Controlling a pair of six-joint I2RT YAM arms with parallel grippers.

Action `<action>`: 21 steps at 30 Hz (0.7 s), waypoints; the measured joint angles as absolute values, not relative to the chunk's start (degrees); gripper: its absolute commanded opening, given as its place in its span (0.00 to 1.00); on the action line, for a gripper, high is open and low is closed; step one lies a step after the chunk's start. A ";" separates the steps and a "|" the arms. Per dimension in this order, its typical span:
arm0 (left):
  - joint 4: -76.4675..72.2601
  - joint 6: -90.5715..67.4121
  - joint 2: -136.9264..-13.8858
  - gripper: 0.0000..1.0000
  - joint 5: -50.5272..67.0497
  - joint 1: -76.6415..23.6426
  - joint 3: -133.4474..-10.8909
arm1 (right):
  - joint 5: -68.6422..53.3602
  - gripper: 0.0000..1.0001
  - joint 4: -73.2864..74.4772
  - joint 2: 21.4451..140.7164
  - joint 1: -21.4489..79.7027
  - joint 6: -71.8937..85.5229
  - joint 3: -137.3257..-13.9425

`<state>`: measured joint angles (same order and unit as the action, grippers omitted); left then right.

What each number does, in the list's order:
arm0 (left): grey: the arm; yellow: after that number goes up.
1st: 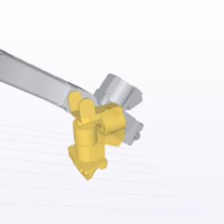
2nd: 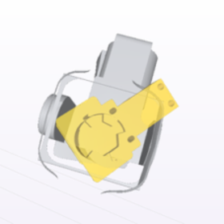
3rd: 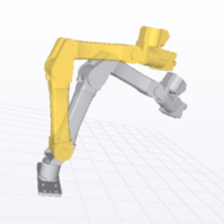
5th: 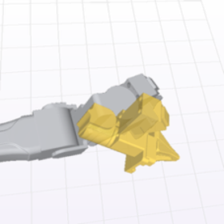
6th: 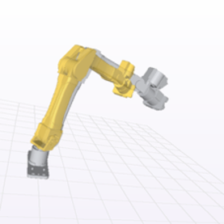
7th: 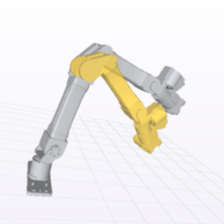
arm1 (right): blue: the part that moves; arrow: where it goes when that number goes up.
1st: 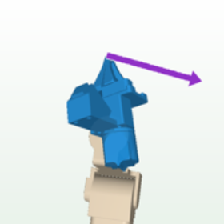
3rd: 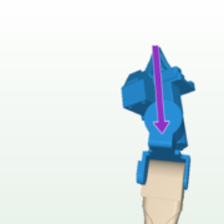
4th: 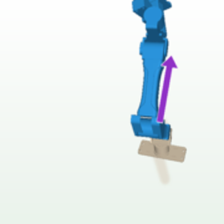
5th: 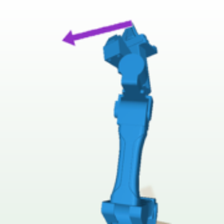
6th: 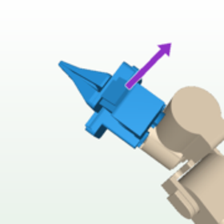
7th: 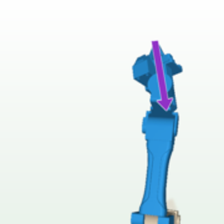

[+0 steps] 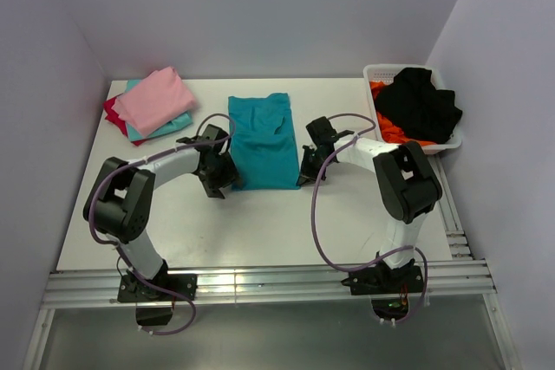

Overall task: Fold and stack the t-shirts
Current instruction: Neatly place the folded tshirt to the corner

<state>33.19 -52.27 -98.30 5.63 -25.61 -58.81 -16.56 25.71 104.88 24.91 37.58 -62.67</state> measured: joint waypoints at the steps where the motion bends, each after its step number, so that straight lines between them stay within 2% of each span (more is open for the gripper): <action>1: 33.19 -52.34 -98.54 0.63 5.50 -25.61 -59.11 | -16.53 0.01 25.69 104.88 24.91 37.58 -62.67; 6: 33.21 -52.45 -100.68 0.60 4.08 -25.71 -61.63 | -16.27 0.00 25.76 104.88 24.95 37.63 -62.65; 9: 33.06 -52.60 -101.82 0.54 3.16 -25.76 -63.02 | -16.12 0.00 25.74 104.88 24.99 37.60 -62.57; 12: 32.45 -52.88 -102.65 0.36 2.85 -25.76 -63.75 | -16.10 0.00 25.69 104.86 24.99 37.63 -62.46; 14: 32.10 -52.97 -102.98 0.29 2.72 -25.76 -63.88 | -16.14 0.00 25.63 104.79 24.99 37.63 -62.24; 15: 31.94 -52.99 -103.02 0.20 2.68 -25.76 -63.88 | -16.14 0.00 25.63 104.71 24.99 37.63 -62.22; 18: 31.83 -52.88 -103.02 0.04 2.55 -25.78 -63.88 | -16.12 0.00 25.19 104.42 24.99 37.63 -61.67; 21: 31.73 -52.71 -103.02 0.00 2.50 -25.87 -63.88 | -16.14 0.00 24.56 103.61 24.99 37.65 -60.45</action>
<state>31.73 -52.71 -103.02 2.50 -25.87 -63.88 -16.14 24.56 103.61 24.99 37.65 -60.45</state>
